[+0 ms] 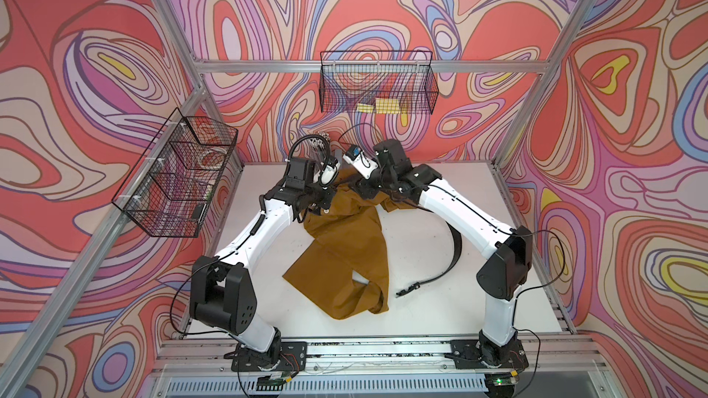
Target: Remove the belt from the trousers
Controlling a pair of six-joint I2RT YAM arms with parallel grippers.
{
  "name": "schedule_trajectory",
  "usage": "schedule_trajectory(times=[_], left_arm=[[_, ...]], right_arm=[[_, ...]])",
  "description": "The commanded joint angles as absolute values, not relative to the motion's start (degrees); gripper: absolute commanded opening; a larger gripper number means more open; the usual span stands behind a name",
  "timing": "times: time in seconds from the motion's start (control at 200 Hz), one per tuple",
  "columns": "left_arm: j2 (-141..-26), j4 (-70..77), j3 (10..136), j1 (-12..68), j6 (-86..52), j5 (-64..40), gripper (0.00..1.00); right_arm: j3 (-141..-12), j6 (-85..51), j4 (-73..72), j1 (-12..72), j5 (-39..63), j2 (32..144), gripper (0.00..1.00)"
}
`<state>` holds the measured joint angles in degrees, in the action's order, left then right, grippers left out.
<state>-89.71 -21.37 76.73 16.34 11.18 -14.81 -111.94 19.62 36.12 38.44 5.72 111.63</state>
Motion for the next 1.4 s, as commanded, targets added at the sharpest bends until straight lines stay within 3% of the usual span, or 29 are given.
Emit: schedule_trajectory(times=[0.0, 0.125, 0.205, 0.245, 0.31, 0.361, 0.676, 0.876, 1.217, 1.392], left_arm=[[-86.0, -19.2, 78.5, 16.7, 10.5, -17.9, 0.02], [-85.7, -19.4, 78.8, 16.7, 10.3, -18.7, 0.01], [-85.4, -19.0, 78.7, 16.6, 9.9, -19.3, 0.01], [-85.2, -18.9, 78.6, 16.7, 9.8, -19.5, 0.01], [-85.1, -18.7, 78.2, 16.6, 9.5, -19.9, 0.02], [-84.9, -18.4, 77.7, 16.7, 9.5, -19.9, 0.02], [-85.2, -17.3, 73.4, 16.6, 9.8, -17.7, 0.07], [-88.7, -18.3, 71.5, 16.2, 8.6, -13.2, 0.44], [-95.8, -20.1, 71.9, 12.2, 2.3, -9.3, 0.48], [-95.3, -20.6, 71.2, 10.2, 2.2, -4.0, 0.72]], right_arm=[[-115.4, 23.1, 38.1, 39.1, 2.2, 112.3, 0.70], [-117.0, 24.3, 39.6, 40.7, -4.7, 115.2, 0.69], [-118.5, 24.3, 39.5, 41.1, -11.4, 117.1, 0.61], [-118.7, 23.8, 38.4, 41.1, -14.9, 117.6, 0.48], [-118.6, 23.0, 35.4, 41.2, -20.9, 117.5, 0.16], [-118.2, 22.6, 32.6, 41.2, -24.3, 117.0, 0.00], [-114.3, 17.0, 15.4, 39.7, -28.1, 105.4, 0.00], [-111.5, 6.7, 10.8, 33.5, -22.9, 94.7, 0.00], [-119.2, 0.0, 17.1, 25.4, -15.9, 89.2, 0.00], [-130.7, -0.5, 25.5, 18.5, -11.8, 94.6, 0.00]])
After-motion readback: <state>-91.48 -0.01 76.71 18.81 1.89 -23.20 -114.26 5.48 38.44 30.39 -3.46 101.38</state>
